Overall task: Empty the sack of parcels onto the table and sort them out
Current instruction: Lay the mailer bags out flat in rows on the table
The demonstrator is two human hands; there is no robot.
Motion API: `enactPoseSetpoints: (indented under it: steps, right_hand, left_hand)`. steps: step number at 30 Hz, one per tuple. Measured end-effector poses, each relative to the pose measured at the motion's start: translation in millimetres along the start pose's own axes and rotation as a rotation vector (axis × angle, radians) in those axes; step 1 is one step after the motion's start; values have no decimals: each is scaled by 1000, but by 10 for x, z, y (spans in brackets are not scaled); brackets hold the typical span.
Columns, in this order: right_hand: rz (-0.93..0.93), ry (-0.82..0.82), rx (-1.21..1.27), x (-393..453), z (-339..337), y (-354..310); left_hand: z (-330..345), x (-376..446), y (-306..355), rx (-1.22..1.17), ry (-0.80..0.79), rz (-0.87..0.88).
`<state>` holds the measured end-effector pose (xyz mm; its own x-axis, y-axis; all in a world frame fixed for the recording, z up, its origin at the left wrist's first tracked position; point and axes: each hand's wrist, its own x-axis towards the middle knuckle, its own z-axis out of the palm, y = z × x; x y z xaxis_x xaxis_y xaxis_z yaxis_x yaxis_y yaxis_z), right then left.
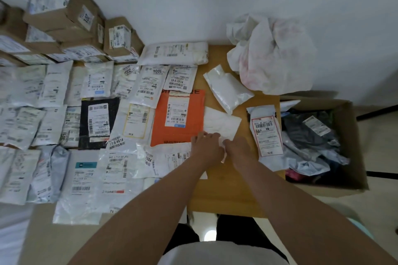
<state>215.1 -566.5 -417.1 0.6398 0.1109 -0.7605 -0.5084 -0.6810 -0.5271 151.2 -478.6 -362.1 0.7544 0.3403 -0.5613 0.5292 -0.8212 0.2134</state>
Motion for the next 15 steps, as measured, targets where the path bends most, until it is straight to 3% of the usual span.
enactPoseSetpoints:
  steps: [4, 6, 9, 11, 15]
  right_hand:
    - [-262, 174, -62, -209, -209, 96]
    - [-409, 221, -114, -400, -322, 174]
    - [-900, 424, -341, -607, -459, 269]
    - [-1177, 470, -484, -661, -492, 303]
    - [-1317, 398, -672, -715, -429, 350]
  left_hand:
    - [-19, -1, -39, -255, 204, 2]
    - [-72, -12, 4, -502, 265, -31]
    - [-271, -60, 122, -978, 225, -155]
    - [-418, -67, 127, -1261, 152, -238]
    - [-558, -41, -50, -1416, 47, -292]
